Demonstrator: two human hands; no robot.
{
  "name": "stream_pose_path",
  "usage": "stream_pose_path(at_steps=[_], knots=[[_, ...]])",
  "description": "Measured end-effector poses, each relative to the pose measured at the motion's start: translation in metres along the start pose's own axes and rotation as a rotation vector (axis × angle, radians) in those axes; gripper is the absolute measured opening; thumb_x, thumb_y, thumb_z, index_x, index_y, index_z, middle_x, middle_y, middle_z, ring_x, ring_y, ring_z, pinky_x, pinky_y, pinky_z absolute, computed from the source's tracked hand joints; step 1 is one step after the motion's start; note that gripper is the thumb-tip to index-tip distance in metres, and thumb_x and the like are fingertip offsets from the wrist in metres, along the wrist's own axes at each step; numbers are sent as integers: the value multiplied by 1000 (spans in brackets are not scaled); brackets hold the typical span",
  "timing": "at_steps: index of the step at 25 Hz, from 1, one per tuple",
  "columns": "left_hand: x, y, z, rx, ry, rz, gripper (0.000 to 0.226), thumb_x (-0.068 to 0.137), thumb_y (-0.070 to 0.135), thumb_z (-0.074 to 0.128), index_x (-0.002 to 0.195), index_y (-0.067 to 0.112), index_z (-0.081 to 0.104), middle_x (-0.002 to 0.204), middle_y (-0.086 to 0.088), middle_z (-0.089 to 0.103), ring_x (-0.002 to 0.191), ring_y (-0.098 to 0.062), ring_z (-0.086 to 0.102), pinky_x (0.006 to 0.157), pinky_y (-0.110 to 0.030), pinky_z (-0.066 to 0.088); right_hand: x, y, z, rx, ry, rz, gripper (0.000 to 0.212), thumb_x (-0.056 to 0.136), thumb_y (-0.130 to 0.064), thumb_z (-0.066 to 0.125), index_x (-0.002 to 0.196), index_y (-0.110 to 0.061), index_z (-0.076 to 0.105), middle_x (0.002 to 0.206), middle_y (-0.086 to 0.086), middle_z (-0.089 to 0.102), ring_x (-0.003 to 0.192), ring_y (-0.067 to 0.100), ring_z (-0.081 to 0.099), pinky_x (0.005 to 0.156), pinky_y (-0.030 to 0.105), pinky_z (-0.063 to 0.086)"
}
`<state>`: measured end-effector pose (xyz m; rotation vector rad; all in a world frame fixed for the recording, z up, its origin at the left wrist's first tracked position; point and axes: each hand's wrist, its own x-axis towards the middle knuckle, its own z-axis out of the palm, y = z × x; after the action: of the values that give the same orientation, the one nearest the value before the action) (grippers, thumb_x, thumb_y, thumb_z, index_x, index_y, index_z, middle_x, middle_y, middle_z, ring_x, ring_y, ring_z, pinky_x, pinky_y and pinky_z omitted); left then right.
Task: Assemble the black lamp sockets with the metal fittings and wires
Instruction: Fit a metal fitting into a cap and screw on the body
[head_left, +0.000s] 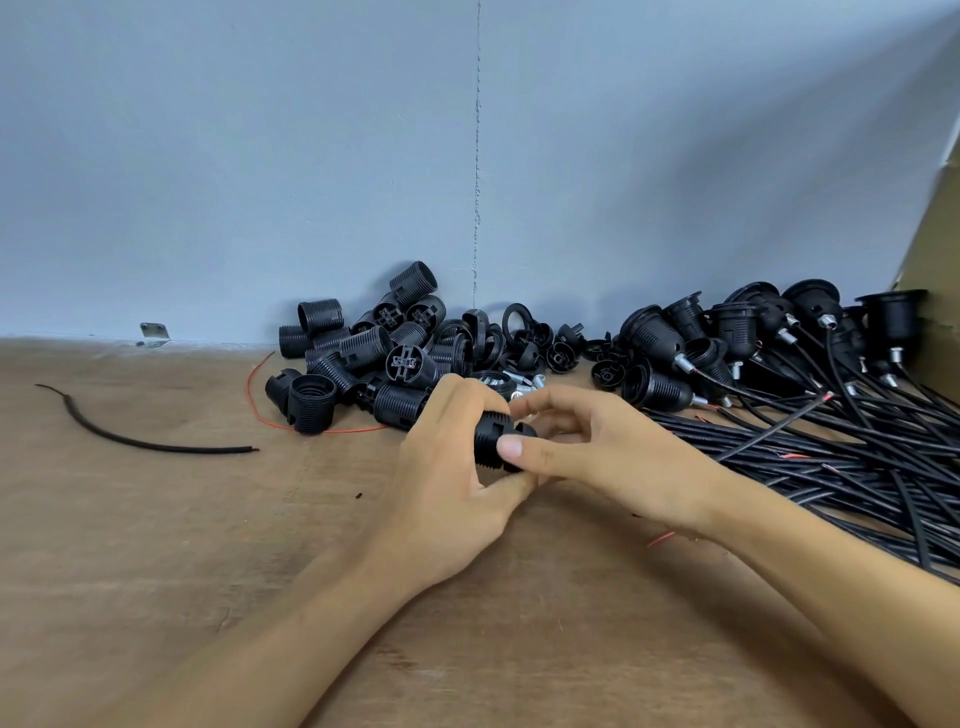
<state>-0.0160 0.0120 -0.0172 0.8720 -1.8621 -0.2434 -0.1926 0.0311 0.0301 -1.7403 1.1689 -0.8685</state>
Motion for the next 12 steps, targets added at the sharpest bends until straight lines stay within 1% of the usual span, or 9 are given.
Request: stream_pose_path(at_steps=[1,2,3,6,8,9,10,11,12], knots=[[0,1,1,6,15,24,37,73,39,76,96,34,48,94,17,48,87,-1,53,72,-8,37,-1,-1,-2,-47,-58,1,33,83,-48,73,104,-23,71,93,-2,75,84,9,70,82,23,54],[0,1,1,10,21,38,37,72,39,75,97,35,47,94,18,47,87,0,53,73,-7,36,-1,-2,-3,-71,-103,-4,32,88,-49,68,100,-21,73,90,-2,75,84,7,68,80,20,52],[0,2,1,13,24,46,38,72,38,75,98,36,48,94,19,46,88,0,53,73,-6,36,-2,-2,-4,-75,-119,-10,32,91,-49,66,99,-18,73,89,1,75,84,6,67,80,20,51],[1,1,1,19,24,59,39,71,38,75,101,33,51,97,19,48,90,0,54,75,-7,36,-1,2,-6,-14,-114,-21,30,91,-43,68,103,-16,73,98,18,72,85,14,65,87,31,53],[1,2,0,25,6,70,43,72,35,77,107,33,52,102,21,49,95,0,54,79,-7,37,-1,2,-7,46,-128,-20,27,90,-37,71,104,-15,73,101,24,70,86,17,65,89,33,53],[1,2,-1,25,-13,73,46,73,34,78,111,34,52,106,22,49,100,0,54,83,-7,37,-1,2,-8,60,-124,-17,26,89,-35,73,106,-15,73,102,24,69,86,17,65,90,33,53],[0,4,-2,21,-37,71,50,74,32,80,116,34,52,110,23,50,105,-1,55,86,-8,37,-1,3,-9,61,-106,-14,26,88,-32,75,107,-16,73,101,19,71,86,14,65,89,29,53],[0,5,-3,11,-66,61,55,75,30,80,121,34,51,114,24,51,111,-1,54,90,-7,36,-1,3,-10,45,-72,-13,25,86,-30,77,108,-18,73,94,8,74,84,8,65,86,21,52],[0,6,-5,-6,-93,46,59,76,28,79,126,33,50,119,25,51,116,0,53,93,-7,35,-1,3,-11,0,-27,-16,27,83,-29,79,108,-22,73,85,-7,73,80,1,64,81,15,49]])
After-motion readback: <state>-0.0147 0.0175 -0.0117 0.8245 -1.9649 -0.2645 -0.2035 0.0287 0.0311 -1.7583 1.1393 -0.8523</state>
